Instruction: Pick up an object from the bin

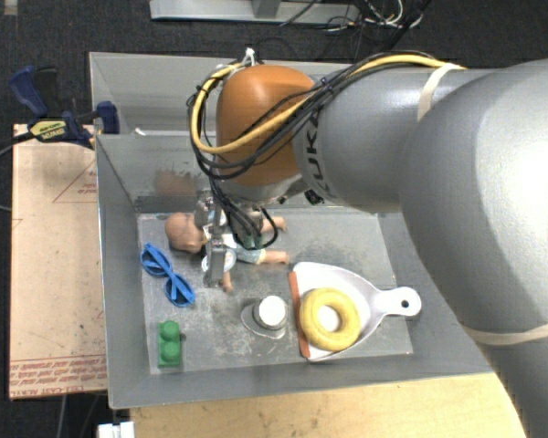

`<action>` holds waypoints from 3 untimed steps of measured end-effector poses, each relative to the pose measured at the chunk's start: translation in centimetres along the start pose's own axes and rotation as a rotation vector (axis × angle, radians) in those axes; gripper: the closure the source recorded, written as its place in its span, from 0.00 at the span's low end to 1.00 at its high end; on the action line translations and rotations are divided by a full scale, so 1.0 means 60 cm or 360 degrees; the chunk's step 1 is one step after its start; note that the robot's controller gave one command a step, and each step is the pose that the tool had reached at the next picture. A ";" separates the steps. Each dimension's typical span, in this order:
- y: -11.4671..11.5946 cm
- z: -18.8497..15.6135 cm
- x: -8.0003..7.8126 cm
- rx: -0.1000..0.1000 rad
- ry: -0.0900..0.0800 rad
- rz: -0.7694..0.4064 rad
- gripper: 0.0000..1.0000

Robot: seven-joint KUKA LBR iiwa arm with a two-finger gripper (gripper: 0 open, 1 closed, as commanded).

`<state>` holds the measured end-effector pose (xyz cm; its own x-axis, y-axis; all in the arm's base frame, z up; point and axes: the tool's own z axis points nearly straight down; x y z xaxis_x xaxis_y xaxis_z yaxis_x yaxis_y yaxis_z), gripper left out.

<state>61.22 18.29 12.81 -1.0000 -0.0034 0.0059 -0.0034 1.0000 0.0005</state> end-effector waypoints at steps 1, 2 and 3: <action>-0.001 -0.008 -0.003 -0.0002 -0.0011 0.0004 0.00; -0.029 0.043 -0.037 -0.0002 -0.0021 -0.0098 1.00; -0.029 0.043 -0.037 -0.0002 -0.0021 -0.0099 1.00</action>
Offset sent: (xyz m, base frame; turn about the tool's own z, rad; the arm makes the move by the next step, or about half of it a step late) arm 0.0178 -0.0168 -0.0308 -0.0654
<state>63.42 16.53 10.23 -0.9978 -0.0652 -0.0072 -0.0652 0.9979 0.0020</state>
